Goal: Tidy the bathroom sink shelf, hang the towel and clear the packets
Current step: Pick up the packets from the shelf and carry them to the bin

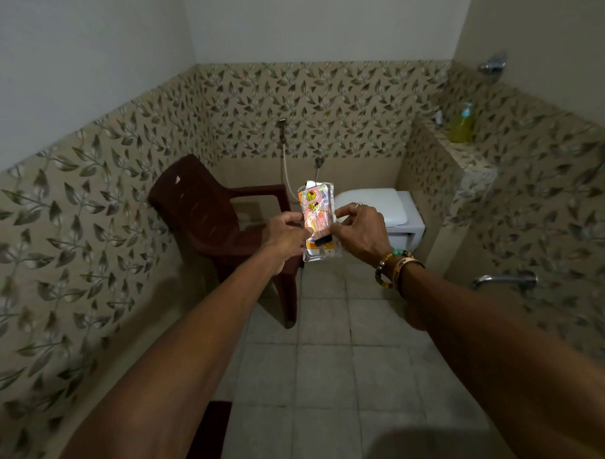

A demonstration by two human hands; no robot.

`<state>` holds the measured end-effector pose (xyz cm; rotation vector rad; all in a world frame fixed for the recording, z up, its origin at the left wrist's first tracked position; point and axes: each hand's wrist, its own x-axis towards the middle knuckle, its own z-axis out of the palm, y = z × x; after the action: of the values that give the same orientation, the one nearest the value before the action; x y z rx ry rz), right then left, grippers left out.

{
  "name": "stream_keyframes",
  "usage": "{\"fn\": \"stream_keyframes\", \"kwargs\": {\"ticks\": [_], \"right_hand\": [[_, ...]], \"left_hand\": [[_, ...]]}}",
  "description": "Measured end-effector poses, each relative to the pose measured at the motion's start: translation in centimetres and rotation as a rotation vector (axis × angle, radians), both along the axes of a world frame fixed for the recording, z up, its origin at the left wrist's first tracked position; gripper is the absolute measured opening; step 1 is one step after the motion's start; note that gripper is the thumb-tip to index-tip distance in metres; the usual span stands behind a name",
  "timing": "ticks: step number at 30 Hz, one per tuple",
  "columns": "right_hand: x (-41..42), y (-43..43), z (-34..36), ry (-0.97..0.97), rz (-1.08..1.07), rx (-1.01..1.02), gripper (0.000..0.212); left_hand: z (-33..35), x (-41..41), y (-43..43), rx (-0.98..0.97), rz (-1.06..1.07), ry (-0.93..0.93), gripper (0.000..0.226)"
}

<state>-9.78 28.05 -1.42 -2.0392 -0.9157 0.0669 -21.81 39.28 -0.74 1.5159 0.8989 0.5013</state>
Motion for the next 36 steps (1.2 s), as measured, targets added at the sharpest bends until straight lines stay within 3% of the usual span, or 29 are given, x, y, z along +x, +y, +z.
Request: {"fn": "stream_keyframes", "kwargs": {"ticks": [11, 36], "right_hand": [[1.2, 1.1, -0.2, -0.019, -0.036, -0.022, 0.032], [11.9, 5.7, -0.9, 0.019, 0.050, 0.015, 0.022]], "left_hand": [[-0.9, 2.2, 1.7, 0.013, -0.035, -0.013, 0.040], [-1.1, 11.6, 5.0, 0.015, 0.056, 0.006, 0.041]]}}
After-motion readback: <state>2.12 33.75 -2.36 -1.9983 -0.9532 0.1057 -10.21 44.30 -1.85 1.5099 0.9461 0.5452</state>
